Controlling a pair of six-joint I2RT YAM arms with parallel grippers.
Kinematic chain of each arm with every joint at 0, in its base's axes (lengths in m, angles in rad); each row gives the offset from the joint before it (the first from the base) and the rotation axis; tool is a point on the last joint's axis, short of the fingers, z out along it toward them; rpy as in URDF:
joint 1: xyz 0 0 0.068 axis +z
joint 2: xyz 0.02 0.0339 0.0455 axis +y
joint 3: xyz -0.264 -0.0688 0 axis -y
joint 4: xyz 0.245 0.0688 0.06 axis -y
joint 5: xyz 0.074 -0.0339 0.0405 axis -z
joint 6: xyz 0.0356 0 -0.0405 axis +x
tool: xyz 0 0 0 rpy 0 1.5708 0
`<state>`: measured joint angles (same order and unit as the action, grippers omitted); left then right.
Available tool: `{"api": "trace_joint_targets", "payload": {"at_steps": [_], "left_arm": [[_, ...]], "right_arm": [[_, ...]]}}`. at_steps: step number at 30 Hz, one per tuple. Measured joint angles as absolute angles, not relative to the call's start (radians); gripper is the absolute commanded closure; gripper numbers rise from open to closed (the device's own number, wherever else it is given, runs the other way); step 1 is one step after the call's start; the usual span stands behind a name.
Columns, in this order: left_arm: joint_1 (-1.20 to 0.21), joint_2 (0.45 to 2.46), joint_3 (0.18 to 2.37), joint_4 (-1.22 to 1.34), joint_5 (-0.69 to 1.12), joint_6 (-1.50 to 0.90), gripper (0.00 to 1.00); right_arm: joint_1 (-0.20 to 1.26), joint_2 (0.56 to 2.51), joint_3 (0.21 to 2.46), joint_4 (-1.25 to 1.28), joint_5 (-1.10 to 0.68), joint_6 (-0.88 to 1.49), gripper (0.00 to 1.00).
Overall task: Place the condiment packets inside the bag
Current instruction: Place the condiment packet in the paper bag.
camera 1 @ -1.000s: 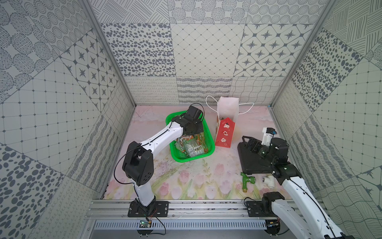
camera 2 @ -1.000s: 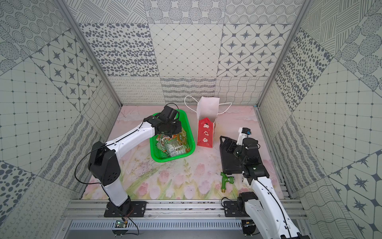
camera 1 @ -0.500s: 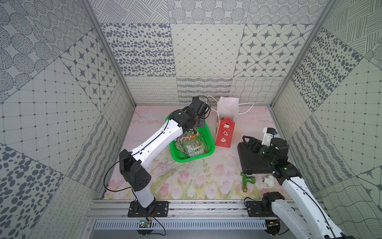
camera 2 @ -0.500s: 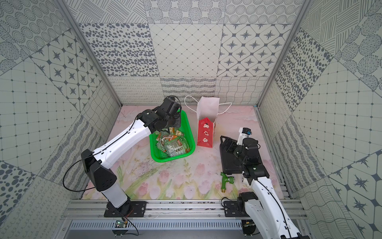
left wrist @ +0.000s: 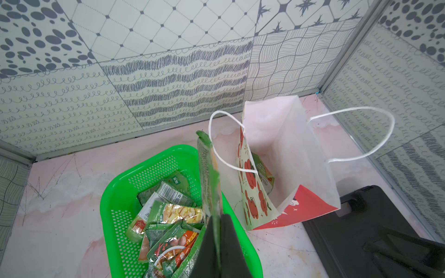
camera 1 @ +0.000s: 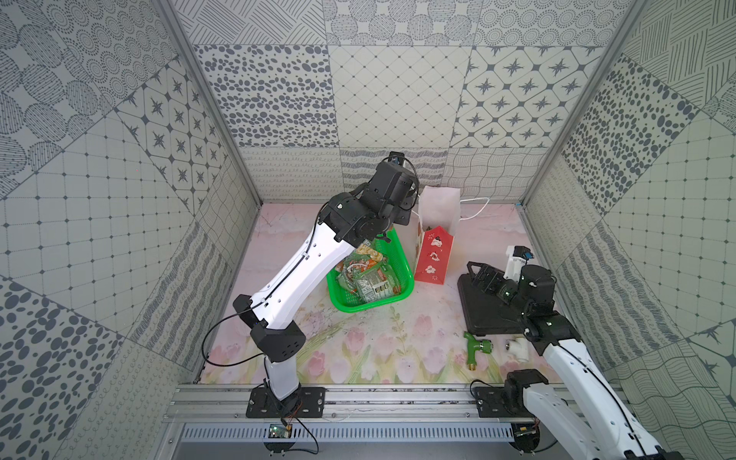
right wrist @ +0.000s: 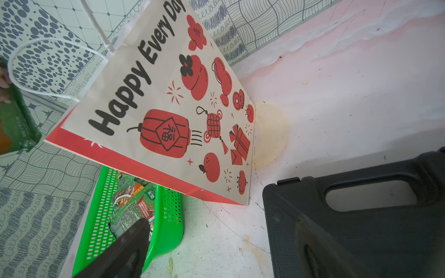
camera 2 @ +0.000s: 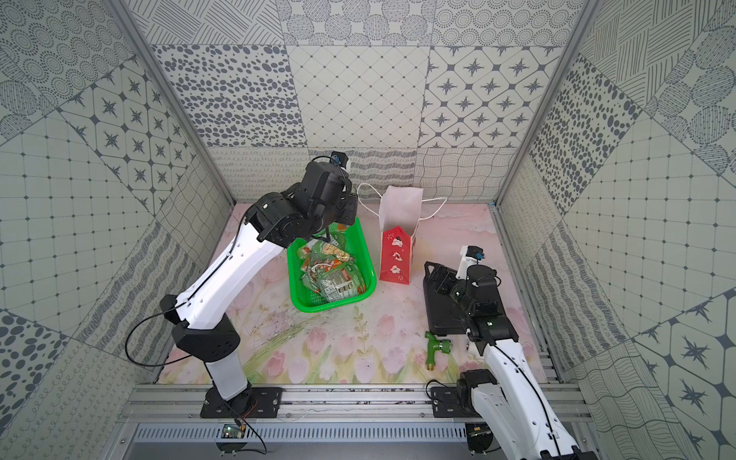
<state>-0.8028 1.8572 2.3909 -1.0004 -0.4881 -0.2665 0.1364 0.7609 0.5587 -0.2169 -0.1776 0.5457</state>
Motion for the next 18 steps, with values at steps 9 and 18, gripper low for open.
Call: {"api": "trace_joint_targets", "payload": {"at_steps": [9, 18], "left_arm": [[-0.826, 1.917, 2.571, -1.006, -0.392, -0.227, 1.0], [-0.827, 1.951, 2.591, -0.902, -0.25, -0.222, 1.0]], "right_arm": [[0.136, 0.761, 0.559, -0.217, -0.175, 0.546, 0.03], [0.136, 0.761, 0.559, -0.22, -0.175, 0.545, 0.03]]}}
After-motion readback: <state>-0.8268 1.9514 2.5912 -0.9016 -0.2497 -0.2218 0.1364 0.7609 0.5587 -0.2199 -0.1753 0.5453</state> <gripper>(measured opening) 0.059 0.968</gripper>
